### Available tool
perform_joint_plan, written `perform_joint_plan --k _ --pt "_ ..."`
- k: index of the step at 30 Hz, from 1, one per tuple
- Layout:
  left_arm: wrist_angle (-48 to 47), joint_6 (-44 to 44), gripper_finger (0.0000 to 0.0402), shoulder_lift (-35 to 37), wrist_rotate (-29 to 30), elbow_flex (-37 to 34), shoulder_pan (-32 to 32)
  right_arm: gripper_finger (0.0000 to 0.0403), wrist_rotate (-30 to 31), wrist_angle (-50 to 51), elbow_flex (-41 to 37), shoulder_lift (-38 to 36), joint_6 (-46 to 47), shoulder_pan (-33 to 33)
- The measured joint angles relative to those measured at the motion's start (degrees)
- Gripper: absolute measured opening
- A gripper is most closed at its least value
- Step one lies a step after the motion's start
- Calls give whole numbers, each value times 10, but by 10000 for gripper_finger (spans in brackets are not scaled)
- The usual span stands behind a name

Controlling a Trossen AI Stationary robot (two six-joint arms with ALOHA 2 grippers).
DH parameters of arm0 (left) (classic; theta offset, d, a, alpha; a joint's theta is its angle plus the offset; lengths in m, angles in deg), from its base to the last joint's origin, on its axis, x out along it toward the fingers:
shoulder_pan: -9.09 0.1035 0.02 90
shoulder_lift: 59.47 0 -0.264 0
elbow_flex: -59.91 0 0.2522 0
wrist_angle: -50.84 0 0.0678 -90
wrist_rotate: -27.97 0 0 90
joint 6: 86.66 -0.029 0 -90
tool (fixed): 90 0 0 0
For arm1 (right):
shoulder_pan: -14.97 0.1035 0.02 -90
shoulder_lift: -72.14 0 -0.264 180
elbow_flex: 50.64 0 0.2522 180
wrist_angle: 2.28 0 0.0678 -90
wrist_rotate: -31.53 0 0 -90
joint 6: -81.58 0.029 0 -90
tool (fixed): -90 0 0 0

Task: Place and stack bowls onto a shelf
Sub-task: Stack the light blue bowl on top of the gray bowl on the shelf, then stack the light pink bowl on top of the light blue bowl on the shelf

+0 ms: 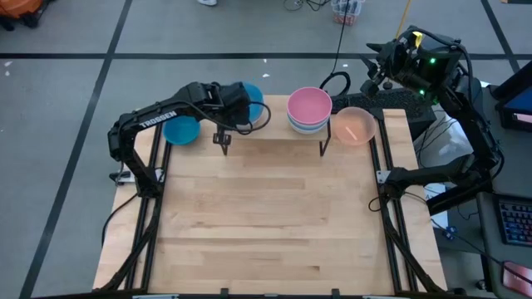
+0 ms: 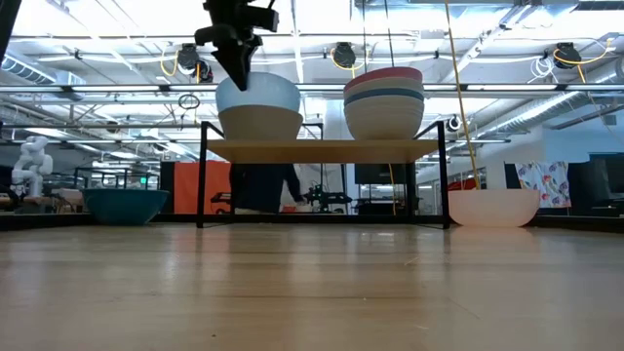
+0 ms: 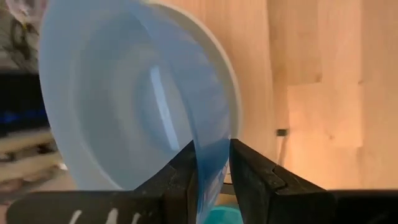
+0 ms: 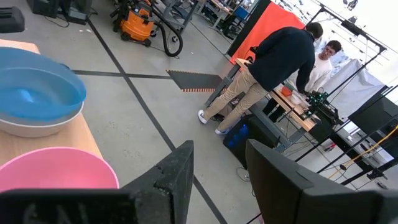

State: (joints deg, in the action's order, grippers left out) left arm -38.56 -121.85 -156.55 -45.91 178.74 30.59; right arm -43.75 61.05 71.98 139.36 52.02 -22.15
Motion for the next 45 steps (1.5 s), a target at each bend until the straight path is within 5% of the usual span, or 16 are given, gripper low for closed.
perform_joint_plan --k 10,25,37,45 --pt "7 27 85 0 -80 0 9 141 0 0 0 0 0 0" --pt "-4 81 85 1 -50 84 9 141 0 18 0 0 7 0" --pt "-77 133 85 1 -50 212 10 141 33 179 0 0 138 0" --pt "-111 118 85 24 2 245 17 141 32 338 0 11 150 9"
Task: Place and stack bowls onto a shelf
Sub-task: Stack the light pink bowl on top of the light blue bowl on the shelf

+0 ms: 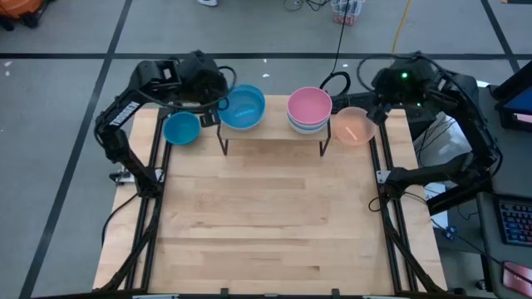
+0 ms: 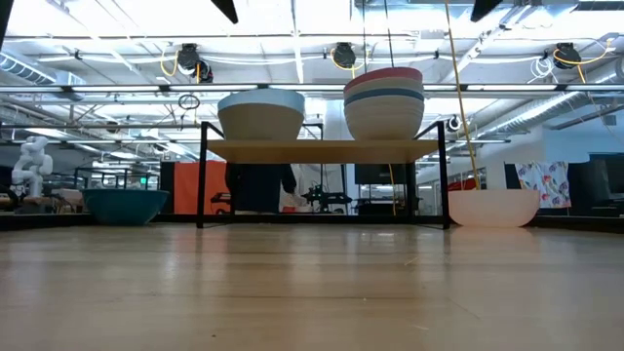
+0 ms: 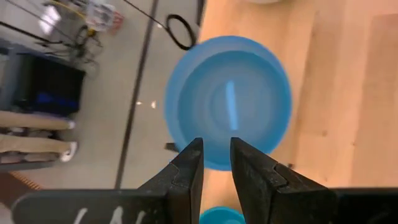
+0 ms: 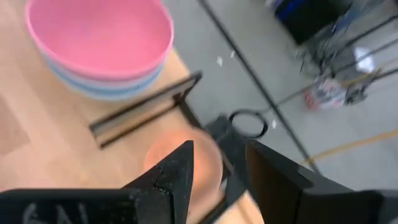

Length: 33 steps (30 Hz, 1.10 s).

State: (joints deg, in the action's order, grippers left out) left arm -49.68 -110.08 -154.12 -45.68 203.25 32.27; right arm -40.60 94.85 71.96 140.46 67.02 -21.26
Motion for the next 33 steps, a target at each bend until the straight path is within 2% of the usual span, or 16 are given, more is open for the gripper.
perform_joint_plan --k 7,11,17,20,22,24,28,33 --pt "3 30 85 32 3 3 24 141 -9 63 -6 27 44 0" --pt "3 32 85 48 2 3 35 141 -72 65 -42 36 56 0" --pt "0 41 85 60 2 3 45 141 -78 66 -130 48 163 -1" --pt "-1 45 85 59 2 3 48 141 -144 58 -173 49 190 -6" --pt "-1 44 85 59 2 3 49 141 -216 53 -200 47 142 -6" --pt "-2 43 85 59 2 3 49 141 -253 52 -226 43 80 -4" --pt "-1 39 85 59 2 3 49 141 -231 53 -282 42 -9 0" --pt "-2 42 85 59 2 3 49 141 -134 13 -357 42 -62 -1"
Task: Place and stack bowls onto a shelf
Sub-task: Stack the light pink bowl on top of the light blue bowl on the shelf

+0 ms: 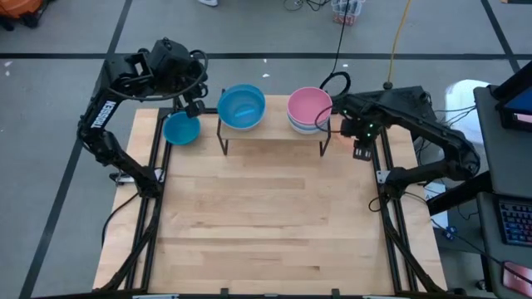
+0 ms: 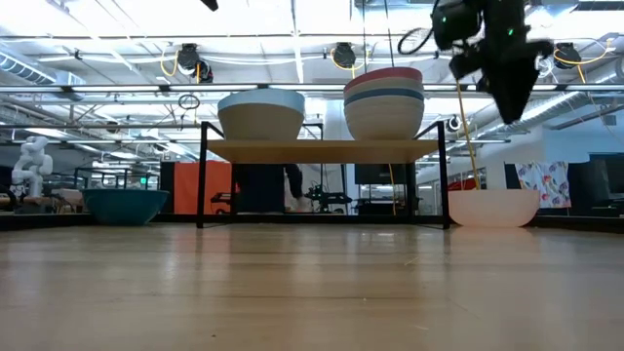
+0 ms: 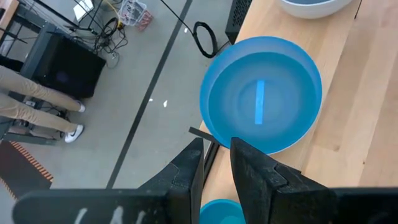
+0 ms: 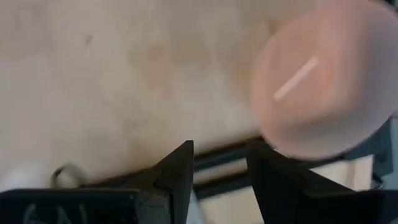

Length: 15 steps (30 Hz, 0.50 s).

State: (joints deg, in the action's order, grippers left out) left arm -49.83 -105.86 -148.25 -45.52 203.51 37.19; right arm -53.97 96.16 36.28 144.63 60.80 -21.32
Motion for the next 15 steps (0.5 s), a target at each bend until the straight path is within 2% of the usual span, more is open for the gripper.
perform_joint_plan --k 5,9,11,15 --pt "0 0 85 0 -1 0 0 141 12 -98 -67 0 -17 -5" --pt "0 3 85 0 -1 0 0 141 -32 -157 -106 0 -22 -14" --pt "0 7 85 0 -1 0 0 141 -48 -184 -117 0 10 -25" --pt "0 17 85 0 -1 0 0 141 -29 -226 -124 -1 122 -55"
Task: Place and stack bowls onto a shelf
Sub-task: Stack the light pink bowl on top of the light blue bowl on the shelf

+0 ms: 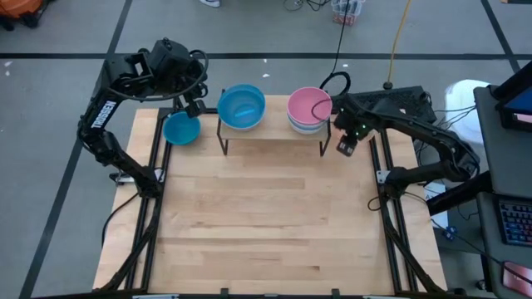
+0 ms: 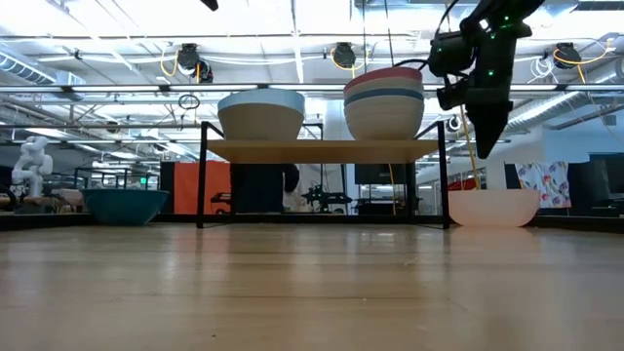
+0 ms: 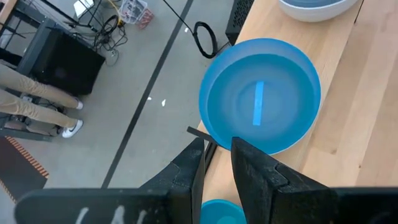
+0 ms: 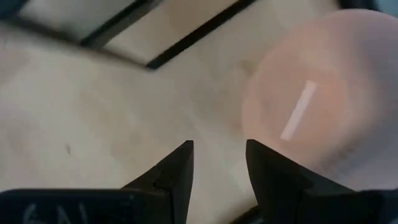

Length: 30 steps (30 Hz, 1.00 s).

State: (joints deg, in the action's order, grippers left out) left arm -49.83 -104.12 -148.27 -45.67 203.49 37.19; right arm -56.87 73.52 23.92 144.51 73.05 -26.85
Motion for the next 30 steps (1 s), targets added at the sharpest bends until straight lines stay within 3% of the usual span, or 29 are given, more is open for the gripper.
perform_joint_plan --k 7,14,24,30 --pt "0 6 85 0 0 0 0 141 3 -58 0 -15 180 -40" --pt "0 18 85 0 0 0 0 141 114 -157 0 -34 363 -77" --pt "0 19 85 0 0 0 0 141 98 -163 0 -34 379 -166" --pt "1 19 85 0 0 0 0 141 86 -172 0 -34 387 -171"
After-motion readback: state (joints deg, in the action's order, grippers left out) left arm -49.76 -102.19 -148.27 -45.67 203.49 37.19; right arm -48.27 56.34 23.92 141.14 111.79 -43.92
